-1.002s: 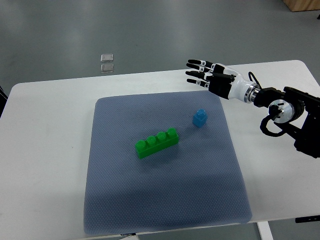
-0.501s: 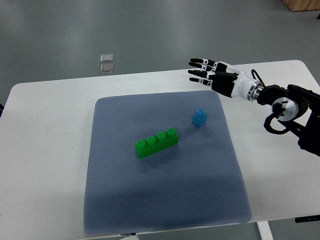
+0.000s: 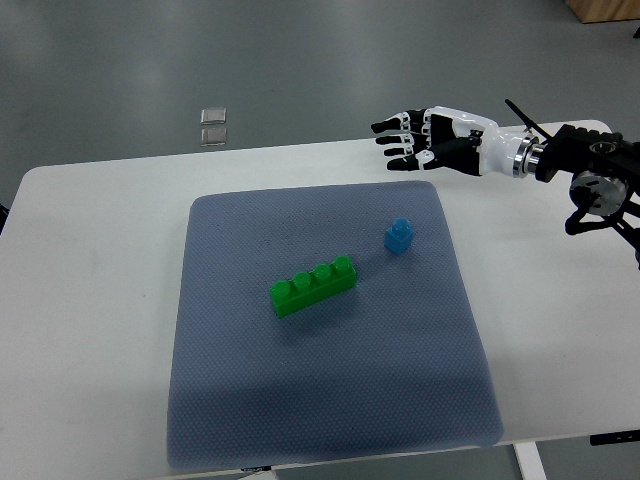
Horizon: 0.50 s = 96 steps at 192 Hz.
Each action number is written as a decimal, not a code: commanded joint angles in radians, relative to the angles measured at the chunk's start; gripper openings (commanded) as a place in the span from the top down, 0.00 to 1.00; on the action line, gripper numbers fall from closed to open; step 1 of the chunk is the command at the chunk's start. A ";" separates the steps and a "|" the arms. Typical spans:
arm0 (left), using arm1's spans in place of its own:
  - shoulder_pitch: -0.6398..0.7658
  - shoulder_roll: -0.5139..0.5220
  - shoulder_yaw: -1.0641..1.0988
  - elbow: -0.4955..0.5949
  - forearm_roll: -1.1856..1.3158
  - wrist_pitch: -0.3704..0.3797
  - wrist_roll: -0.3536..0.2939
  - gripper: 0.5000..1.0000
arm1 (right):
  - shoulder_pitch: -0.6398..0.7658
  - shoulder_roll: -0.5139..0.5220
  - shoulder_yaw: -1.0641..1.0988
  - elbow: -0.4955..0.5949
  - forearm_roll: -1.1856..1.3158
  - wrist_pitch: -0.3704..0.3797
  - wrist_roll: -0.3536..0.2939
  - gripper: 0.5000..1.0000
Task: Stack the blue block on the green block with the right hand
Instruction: 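Move the right hand down toward the small blue block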
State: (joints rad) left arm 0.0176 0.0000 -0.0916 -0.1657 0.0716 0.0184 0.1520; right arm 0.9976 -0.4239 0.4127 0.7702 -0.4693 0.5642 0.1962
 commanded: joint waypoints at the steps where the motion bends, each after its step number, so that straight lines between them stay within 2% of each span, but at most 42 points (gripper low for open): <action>1: -0.001 0.000 0.000 0.000 0.001 0.000 0.000 0.00 | 0.035 -0.003 -0.002 0.000 -0.140 -0.006 0.022 0.16; 39: 0.001 0.000 0.001 0.000 -0.001 0.000 0.000 0.00 | 0.075 -0.003 -0.002 0.009 -0.448 -0.012 0.091 0.17; 96: -0.001 0.000 0.000 0.000 0.001 0.000 0.000 0.00 | 0.081 -0.021 -0.005 0.147 -0.764 -0.095 0.097 0.18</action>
State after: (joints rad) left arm 0.0177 0.0000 -0.0916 -0.1657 0.0714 0.0184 0.1516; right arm 1.0803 -0.4334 0.4097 0.8696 -1.1214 0.5043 0.2943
